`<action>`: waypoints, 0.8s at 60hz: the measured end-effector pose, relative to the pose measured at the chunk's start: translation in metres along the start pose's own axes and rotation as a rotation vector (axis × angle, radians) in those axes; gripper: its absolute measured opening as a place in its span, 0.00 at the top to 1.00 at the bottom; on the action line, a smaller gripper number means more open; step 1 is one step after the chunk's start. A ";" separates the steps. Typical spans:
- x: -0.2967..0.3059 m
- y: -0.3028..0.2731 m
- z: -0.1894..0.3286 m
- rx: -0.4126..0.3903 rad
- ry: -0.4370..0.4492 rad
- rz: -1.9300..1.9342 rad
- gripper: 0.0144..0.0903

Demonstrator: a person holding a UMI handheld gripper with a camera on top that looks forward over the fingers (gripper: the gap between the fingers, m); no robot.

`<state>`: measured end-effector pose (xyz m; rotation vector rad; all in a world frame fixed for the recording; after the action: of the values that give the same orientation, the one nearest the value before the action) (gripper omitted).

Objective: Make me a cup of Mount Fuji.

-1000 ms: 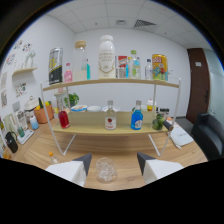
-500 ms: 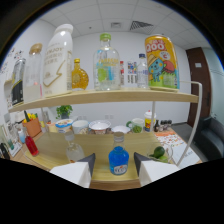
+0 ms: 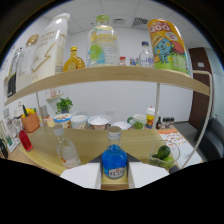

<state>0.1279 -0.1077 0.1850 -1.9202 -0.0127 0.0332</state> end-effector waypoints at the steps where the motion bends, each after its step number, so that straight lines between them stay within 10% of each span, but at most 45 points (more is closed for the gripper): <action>1: 0.001 -0.001 -0.001 0.002 0.004 0.003 0.71; 48: -0.006 0.118 -0.080 -0.120 0.164 -0.220 0.72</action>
<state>0.1237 -0.2235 0.1013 -2.0255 -0.1178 -0.2778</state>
